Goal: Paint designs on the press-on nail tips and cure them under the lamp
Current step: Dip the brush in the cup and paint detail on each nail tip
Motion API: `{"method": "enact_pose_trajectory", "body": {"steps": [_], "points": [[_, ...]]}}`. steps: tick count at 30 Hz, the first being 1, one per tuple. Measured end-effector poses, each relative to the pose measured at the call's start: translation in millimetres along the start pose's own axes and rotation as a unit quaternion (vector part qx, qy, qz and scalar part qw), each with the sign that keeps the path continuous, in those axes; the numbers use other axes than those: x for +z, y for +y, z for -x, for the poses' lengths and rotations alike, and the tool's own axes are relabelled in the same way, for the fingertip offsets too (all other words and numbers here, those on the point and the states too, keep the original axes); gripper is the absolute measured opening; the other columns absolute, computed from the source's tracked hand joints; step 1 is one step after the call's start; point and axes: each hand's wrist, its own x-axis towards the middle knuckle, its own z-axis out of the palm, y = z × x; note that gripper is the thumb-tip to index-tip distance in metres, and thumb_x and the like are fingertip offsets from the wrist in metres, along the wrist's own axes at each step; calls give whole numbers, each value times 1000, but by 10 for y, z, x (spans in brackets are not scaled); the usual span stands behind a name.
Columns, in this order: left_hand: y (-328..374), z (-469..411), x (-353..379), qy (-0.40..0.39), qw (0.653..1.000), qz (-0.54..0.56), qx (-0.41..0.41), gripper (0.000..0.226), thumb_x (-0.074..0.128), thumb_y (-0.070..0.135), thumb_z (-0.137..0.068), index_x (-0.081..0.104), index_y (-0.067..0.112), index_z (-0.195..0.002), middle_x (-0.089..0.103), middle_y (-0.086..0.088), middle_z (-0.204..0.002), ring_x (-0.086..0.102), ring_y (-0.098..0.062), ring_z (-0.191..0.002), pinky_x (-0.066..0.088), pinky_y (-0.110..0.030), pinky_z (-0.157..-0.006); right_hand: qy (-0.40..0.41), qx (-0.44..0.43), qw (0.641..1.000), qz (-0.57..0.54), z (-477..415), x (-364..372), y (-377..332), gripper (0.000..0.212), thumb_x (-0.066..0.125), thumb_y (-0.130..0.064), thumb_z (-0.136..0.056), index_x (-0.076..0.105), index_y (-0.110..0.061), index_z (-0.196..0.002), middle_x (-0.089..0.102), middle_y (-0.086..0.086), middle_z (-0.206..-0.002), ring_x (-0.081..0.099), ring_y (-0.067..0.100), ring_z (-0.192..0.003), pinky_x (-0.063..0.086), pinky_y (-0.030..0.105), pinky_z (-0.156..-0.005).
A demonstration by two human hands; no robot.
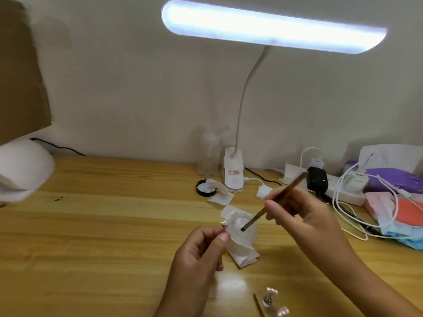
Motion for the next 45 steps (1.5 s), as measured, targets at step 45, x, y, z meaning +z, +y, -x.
{"method": "enact_pose_trajectory", "body": {"steps": [45], "points": [[60, 90, 52, -53, 998, -39, 14, 22, 69, 42, -61, 74, 31, -80, 67, 13, -74, 59, 2, -67, 49, -12, -63, 113, 163, 934, -298, 123, -66, 395, 36, 63, -37, -80, 61, -8, -102, 76, 15, -88, 74, 19, -75, 57, 19, -62]]}}
